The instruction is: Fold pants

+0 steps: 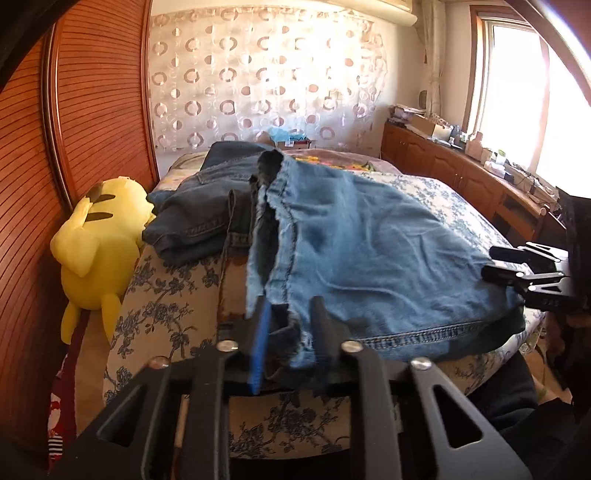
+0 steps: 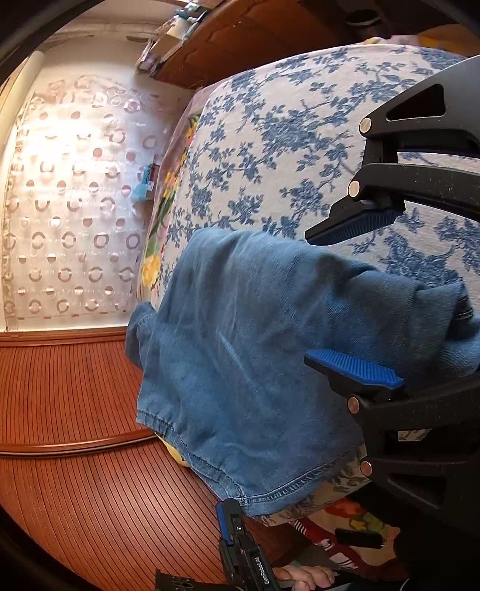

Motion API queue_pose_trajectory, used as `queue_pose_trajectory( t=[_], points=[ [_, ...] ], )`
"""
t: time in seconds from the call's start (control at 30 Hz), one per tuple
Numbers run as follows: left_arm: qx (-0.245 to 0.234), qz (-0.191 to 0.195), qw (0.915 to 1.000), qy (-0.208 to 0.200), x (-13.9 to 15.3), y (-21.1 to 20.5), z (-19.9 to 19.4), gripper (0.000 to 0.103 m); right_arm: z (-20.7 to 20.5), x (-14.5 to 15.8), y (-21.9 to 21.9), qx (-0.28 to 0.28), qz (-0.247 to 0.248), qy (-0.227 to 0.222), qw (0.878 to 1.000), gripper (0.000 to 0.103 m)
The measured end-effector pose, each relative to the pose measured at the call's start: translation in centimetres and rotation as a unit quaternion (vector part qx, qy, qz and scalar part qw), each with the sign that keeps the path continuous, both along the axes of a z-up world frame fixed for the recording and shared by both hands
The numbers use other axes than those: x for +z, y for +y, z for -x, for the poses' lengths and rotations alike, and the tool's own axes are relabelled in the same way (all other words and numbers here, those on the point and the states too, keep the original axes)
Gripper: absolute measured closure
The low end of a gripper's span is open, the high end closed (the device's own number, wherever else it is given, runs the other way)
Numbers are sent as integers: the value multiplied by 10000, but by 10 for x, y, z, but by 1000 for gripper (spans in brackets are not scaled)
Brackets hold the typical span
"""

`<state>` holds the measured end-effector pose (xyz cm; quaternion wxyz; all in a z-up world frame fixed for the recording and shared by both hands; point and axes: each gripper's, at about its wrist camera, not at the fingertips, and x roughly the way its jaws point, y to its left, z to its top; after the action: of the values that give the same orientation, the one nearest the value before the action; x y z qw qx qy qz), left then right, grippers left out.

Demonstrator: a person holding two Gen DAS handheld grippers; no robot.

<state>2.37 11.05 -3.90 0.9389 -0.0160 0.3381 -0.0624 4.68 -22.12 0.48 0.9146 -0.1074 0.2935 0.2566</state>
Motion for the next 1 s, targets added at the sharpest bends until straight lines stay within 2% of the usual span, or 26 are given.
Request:
queue_pose_trajectory(
  t=[0.03,0.17,0.33,0.57,0.7,0.77,0.83,1.0],
  points=[
    [-6,-8,10000,15,-2,1,1,93,1,-1,-3,-24,-6,22,10000,42],
    [51,30,10000,-14,-4,8,8,102,3,-2,-14,-120,-83,129,9998,41],
    [239,-5,9996,155,-14,19,7,102,4,-5,-24,-219,-224,334,9990,36],
    [198,183,9996,80,-6,22,9,101,-4,-22,-18,-260,-385,863,9952,35],
    [154,164,9997,39,4,17,7,83,-7,-27,-13,-213,-408,939,9945,36],
    [55,182,9998,-29,8,13,7,73,-8,-27,-14,-151,-475,988,9939,46],
    [-71,235,9997,-93,13,7,7,57,-9,-27,-12,-85,-553,1083,9925,57],
    [-287,285,9991,-91,12,-11,7,57,-10,-18,-12,-64,-711,988,9925,79]
  ],
)
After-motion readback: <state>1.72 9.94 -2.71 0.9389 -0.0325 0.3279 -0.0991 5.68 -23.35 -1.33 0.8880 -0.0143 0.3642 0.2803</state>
